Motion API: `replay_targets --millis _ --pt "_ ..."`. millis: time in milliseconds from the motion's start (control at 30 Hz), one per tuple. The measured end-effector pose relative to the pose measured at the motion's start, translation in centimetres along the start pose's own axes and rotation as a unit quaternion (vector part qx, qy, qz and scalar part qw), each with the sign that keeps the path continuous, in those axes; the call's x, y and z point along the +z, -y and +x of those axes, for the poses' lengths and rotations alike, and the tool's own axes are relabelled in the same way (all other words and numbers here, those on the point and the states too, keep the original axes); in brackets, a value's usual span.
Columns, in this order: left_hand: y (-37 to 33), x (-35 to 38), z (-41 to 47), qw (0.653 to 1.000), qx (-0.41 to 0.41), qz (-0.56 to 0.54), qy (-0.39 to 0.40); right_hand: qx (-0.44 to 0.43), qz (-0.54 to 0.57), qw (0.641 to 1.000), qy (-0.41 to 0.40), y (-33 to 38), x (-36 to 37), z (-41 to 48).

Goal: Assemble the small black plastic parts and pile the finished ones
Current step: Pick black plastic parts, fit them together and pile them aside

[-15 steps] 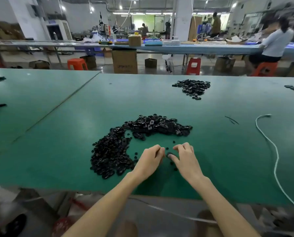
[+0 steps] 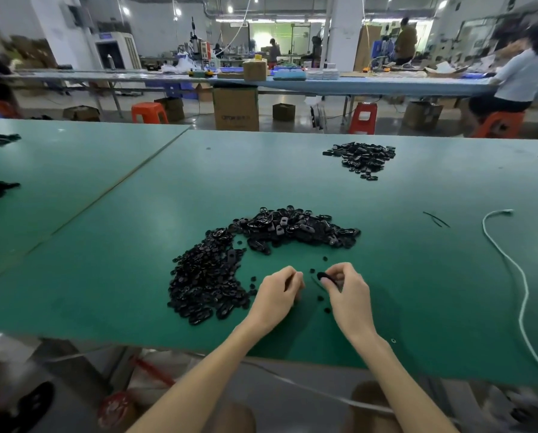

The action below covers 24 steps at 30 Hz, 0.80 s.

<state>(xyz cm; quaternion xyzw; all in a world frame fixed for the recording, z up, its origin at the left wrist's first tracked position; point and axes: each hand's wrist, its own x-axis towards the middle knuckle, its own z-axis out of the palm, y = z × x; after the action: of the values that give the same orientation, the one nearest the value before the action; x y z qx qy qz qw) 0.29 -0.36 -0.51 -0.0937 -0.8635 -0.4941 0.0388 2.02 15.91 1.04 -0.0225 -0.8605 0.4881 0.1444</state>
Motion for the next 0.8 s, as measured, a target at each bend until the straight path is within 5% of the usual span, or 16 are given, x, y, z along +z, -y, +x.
replay_targets --millis 200,367,633,800 --pt "-0.5 -0.2 0.3 0.999 -0.013 0.046 0.023 -0.003 0.144 0.986 0.082 0.5 1.7 -3.5" --pt "-0.7 -1.6 0.4 0.998 -0.007 0.055 0.031 0.038 0.164 0.984 0.056 -0.1 1.4 -3.1" --pt "0.8 -6.7 2.2 0.978 0.006 0.173 -0.117 0.075 0.149 0.986 0.027 -0.1 0.6 -0.8" --pt "1.7 -8.8 4.7 0.957 -0.001 0.280 -0.081 0.107 0.176 0.978 -0.036 -0.8 -0.8 1.4"
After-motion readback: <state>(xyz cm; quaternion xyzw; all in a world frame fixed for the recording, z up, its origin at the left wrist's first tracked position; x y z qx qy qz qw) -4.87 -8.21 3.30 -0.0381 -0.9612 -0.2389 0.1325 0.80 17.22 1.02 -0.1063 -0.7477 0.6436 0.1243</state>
